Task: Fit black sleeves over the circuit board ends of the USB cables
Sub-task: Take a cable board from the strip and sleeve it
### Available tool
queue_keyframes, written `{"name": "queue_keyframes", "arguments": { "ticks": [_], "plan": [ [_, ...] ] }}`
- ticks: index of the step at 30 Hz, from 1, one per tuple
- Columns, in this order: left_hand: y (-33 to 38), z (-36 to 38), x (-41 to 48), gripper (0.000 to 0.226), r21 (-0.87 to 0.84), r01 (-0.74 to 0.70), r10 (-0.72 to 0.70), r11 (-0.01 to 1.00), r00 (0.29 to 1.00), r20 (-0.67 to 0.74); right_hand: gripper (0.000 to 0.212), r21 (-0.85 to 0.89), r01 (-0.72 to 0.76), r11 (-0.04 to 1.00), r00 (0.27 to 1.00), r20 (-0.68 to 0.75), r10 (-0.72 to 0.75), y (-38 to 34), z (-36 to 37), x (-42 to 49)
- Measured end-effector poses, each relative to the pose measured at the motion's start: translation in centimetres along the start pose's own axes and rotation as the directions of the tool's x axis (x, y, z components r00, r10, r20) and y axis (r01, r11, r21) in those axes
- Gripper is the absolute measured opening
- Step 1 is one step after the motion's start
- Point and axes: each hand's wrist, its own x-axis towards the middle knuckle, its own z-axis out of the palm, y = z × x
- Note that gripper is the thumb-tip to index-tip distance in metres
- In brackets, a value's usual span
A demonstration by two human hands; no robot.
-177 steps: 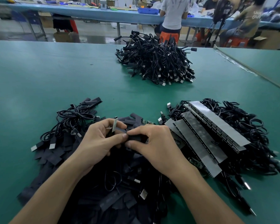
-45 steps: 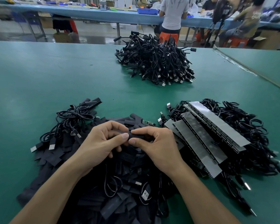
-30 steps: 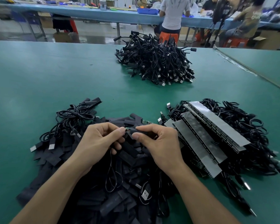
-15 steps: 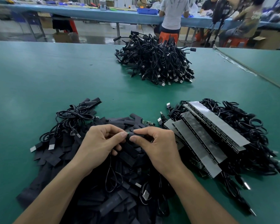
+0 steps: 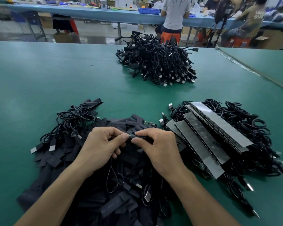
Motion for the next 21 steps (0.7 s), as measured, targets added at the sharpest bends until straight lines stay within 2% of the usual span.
{"name": "queue_keyframes", "arguments": {
  "ticks": [10,16,21],
  "plan": [
    [0.37,-0.04,-0.25,0.016,-0.030,0.012,-0.010,0.999,0.997,0.075,0.022,0.022,0.001,1.000,0.997,0.078,-0.003,0.17,0.10,-0.11],
    [0.43,0.06,-0.13,0.015,-0.088,0.025,-0.025,0.996,1.000,0.004,0.026,-0.003,0.025,1.000,0.999,-0.043,-0.025,-0.05,0.25,-0.07],
    [0.48,0.16,-0.16,0.013,-0.122,0.052,-0.055,0.991,0.998,-0.023,0.022,0.130,-0.062,0.990,0.985,-0.155,0.082,0.17,0.21,0.07]
  ]
}}
